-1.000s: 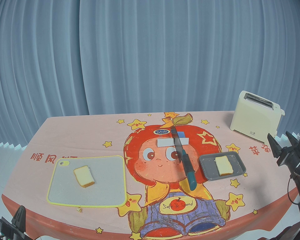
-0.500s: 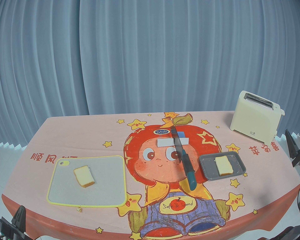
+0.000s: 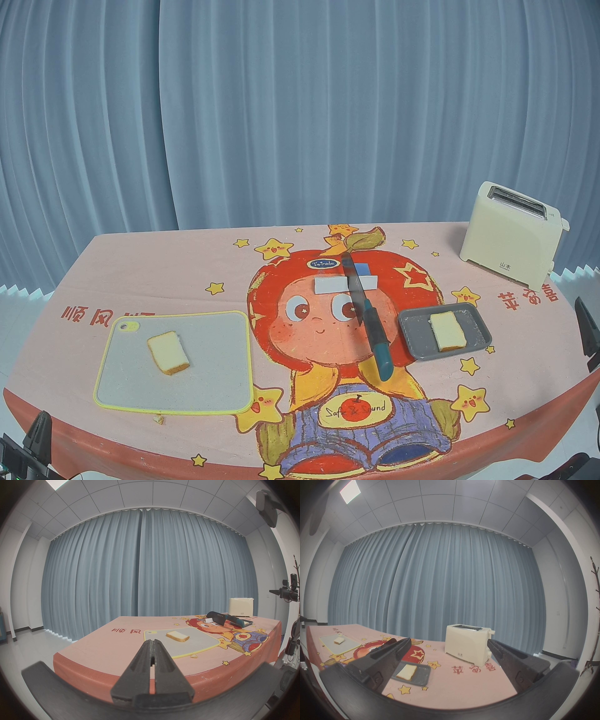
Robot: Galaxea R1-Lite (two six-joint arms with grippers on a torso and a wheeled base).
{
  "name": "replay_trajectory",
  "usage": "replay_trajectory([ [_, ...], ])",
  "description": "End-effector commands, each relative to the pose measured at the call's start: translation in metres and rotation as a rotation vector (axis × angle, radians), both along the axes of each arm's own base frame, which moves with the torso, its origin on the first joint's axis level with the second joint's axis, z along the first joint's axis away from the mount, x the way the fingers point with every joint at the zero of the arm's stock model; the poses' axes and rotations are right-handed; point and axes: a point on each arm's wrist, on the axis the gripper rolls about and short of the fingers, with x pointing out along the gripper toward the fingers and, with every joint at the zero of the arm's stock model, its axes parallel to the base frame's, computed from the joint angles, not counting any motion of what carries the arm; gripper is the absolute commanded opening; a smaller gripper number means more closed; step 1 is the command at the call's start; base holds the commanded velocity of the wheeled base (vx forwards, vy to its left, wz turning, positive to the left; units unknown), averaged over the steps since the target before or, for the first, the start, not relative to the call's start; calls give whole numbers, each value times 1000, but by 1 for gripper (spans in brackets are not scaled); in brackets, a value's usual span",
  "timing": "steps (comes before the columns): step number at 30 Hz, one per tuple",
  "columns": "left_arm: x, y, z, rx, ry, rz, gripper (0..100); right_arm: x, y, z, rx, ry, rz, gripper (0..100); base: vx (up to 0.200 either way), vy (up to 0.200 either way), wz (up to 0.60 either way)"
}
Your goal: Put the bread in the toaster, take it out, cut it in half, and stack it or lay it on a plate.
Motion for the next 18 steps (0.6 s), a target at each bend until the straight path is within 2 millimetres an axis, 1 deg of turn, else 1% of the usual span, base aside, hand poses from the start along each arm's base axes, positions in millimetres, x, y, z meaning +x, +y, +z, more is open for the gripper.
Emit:
replay_trajectory([
  [1,0,0,-5,1,1,2,0,-30,1,14,-4,-101,26,100,0,0,0],
  [3,0,0,-5,-1,1,2,0,-37,1,14,-3,-75,27,100,0,0,0],
  [6,0,0,-5,-1,1,2,0,-42,1,15,-3,-47,31,100,0,0,0],
  [11,0,0,-5,-1,1,0,0,-48,1,6,-4,-6,30,100,0,0,0],
  [14,0,0,-5,-1,1,2,0,-49,1,5,-4,-4,32,100,0,0,0],
  [18,0,0,-5,-1,1,0,0,-54,1,-4,-7,10,35,100,0,0,0],
])
